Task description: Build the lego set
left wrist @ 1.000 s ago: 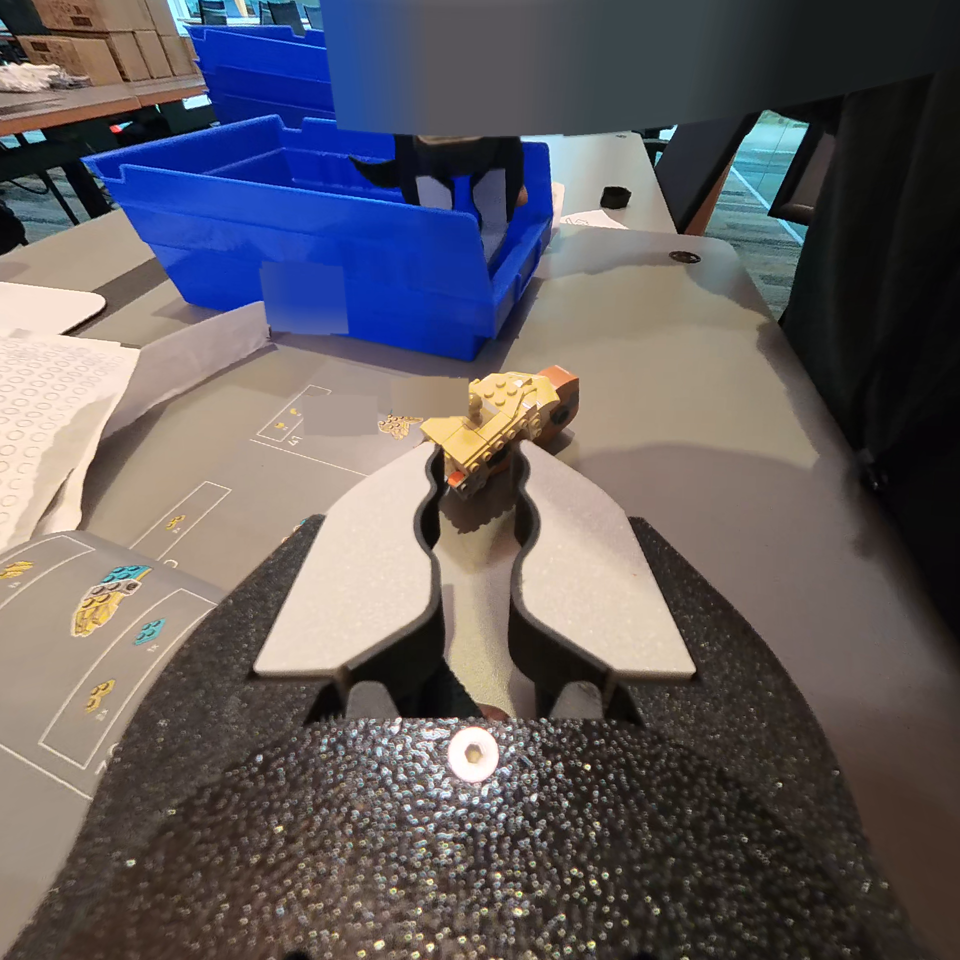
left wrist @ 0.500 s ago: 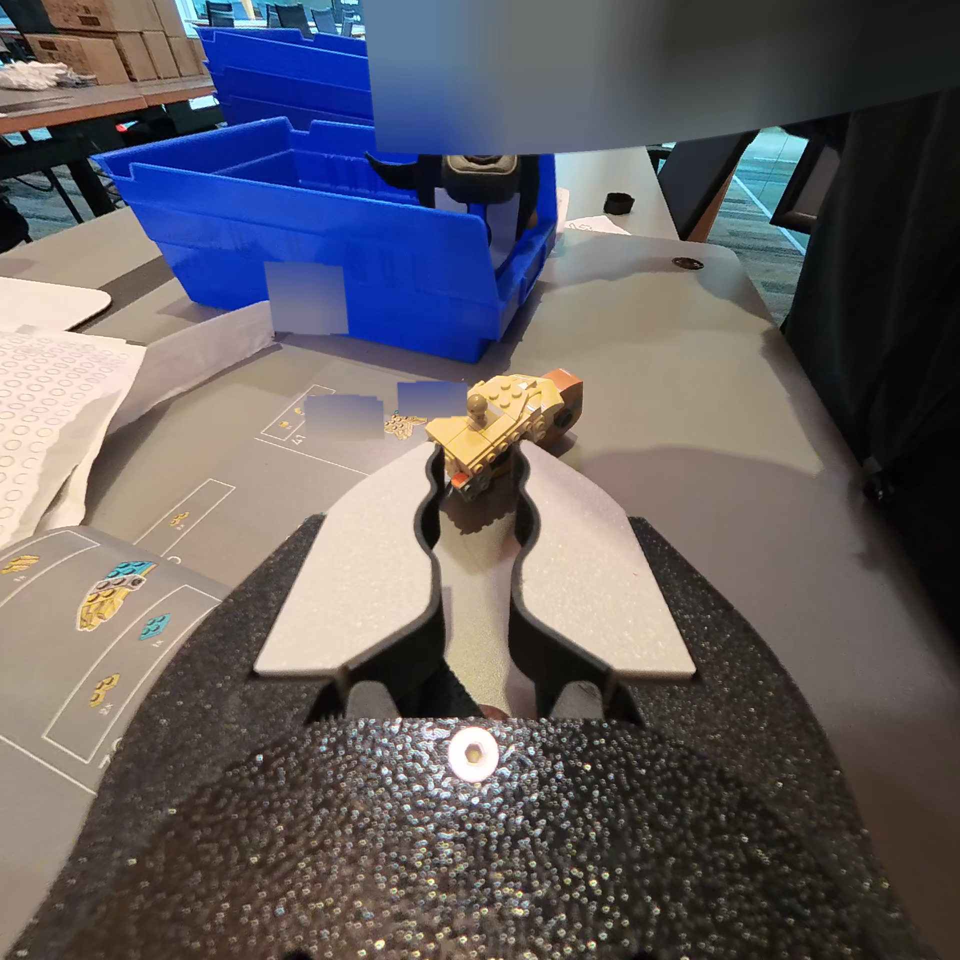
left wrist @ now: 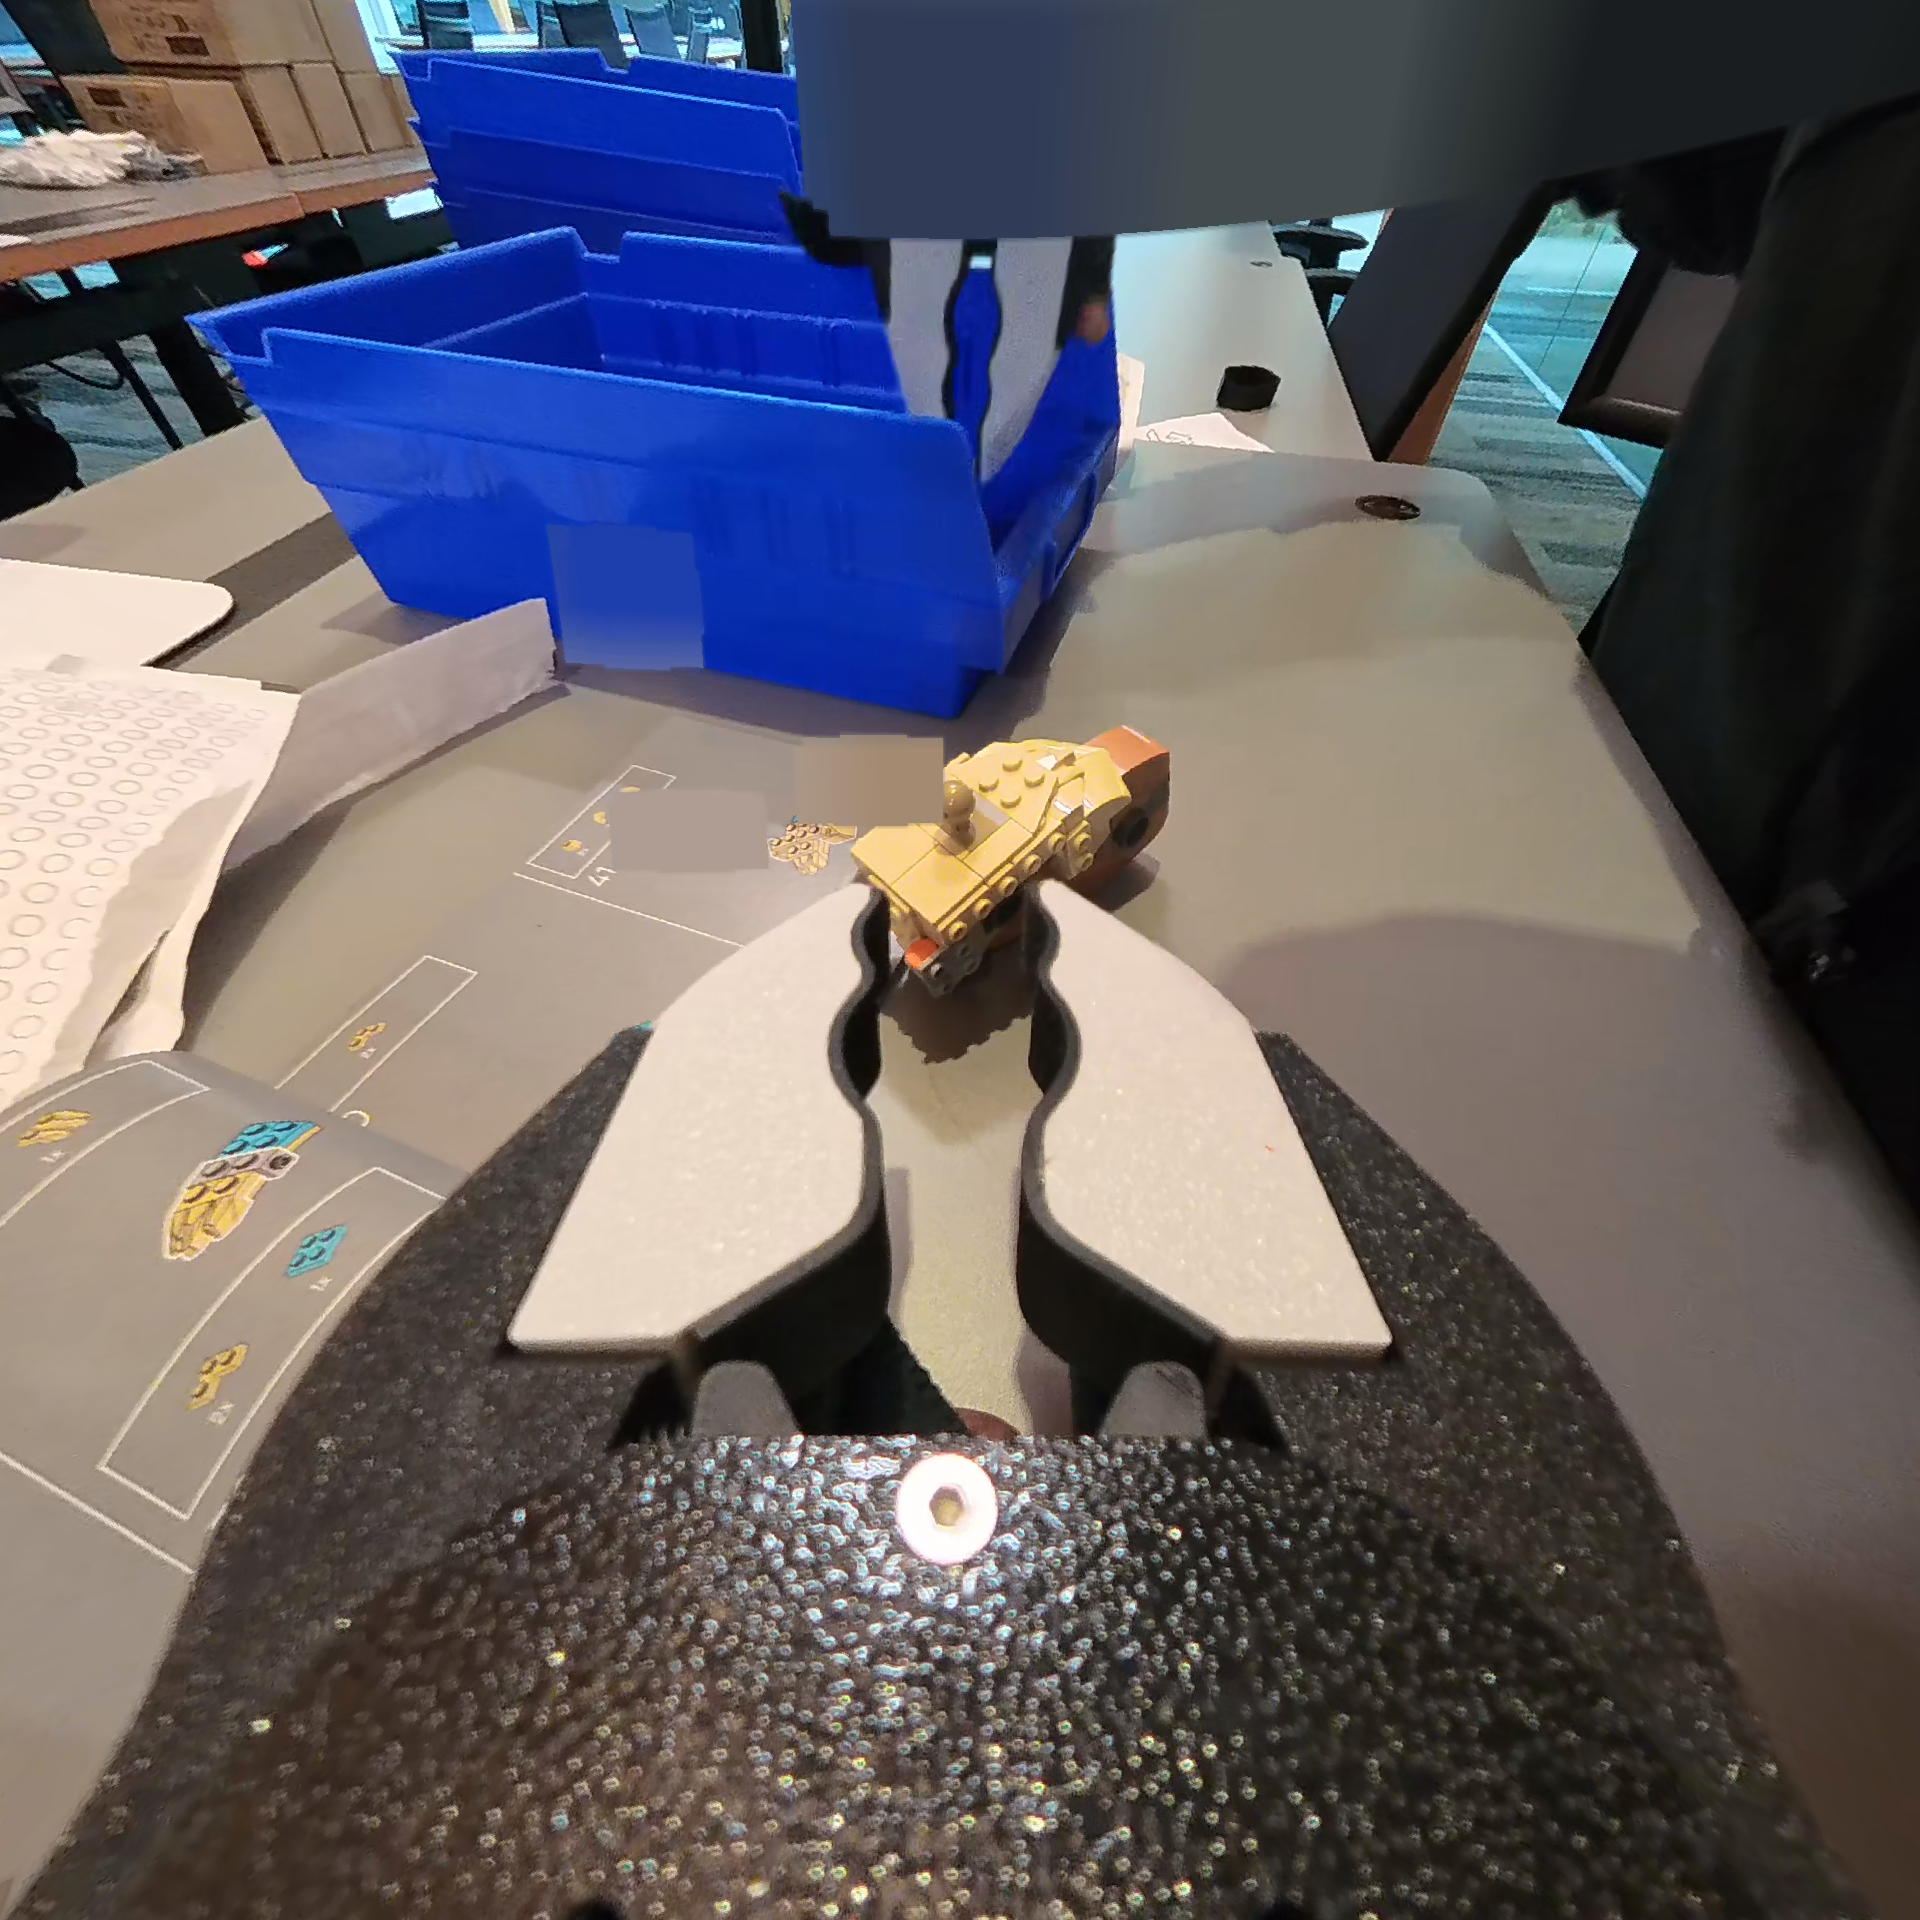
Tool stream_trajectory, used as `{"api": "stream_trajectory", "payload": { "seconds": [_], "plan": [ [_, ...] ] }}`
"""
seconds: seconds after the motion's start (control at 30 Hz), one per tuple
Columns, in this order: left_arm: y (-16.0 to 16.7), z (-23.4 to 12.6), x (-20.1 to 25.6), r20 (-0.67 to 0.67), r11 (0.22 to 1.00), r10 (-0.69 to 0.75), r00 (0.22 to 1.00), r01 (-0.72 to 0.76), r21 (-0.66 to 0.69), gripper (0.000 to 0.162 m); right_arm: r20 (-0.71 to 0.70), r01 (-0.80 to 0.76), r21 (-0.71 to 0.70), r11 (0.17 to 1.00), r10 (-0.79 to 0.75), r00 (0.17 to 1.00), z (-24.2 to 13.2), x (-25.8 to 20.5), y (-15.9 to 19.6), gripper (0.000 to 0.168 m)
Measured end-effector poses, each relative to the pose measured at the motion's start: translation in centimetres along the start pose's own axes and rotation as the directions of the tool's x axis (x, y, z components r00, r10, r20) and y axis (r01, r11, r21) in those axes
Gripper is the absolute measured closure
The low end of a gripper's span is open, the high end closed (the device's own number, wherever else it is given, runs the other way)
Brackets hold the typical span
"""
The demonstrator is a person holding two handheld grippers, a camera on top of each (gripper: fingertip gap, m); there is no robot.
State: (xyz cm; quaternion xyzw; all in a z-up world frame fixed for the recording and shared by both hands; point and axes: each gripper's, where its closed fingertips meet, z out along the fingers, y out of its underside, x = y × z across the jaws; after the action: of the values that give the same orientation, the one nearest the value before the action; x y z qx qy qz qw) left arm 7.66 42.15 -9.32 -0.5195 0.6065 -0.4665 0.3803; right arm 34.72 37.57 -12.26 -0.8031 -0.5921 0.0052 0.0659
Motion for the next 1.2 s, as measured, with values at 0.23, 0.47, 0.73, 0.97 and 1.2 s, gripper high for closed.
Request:
{"api": "stream_trajectory", "payload": {
  "seconds": [0.23,0.47,0.73,0.97,1.2],
  "plan": [
    [0.2,0.0,-0.1,-0.003,1.0,-0.009,1.0,0.009,-0.013,0.139,0.089,-0.124,0.447,0.886,0.094,0.992,-2.1,-7.3,-6.7,0.157],
    [-0.1,-0.2,-0.3,0.005,1.0,-0.021,1.0,0.021,0.007,0.139,0.095,-0.24,0.352,0.905,0.221,0.971,3.5,-9.5,-7.4,0.148],
    [0.0,-0.2,-0.4,0.001,0.999,-0.034,0.999,0.034,0.005,0.139,0.186,-0.288,0.483,0.827,0.225,0.956,-3.8,-6.1,-7.1,0.146],
    [0.0,-0.2,-0.5,0.01,0.999,-0.033,0.999,0.033,0.004,0.139,0.252,-0.004,0.219,0.976,-0.052,0.966,0.6,0.6,-4.1,0.151],
    [0.0,-0.1,-0.6,0.006,0.999,-0.044,0.999,0.044,0.003,0.139,0.295,0.268,0.327,0.906,-0.367,0.882,3.1,-1.4,-6.2,0.155]
  ]
}}
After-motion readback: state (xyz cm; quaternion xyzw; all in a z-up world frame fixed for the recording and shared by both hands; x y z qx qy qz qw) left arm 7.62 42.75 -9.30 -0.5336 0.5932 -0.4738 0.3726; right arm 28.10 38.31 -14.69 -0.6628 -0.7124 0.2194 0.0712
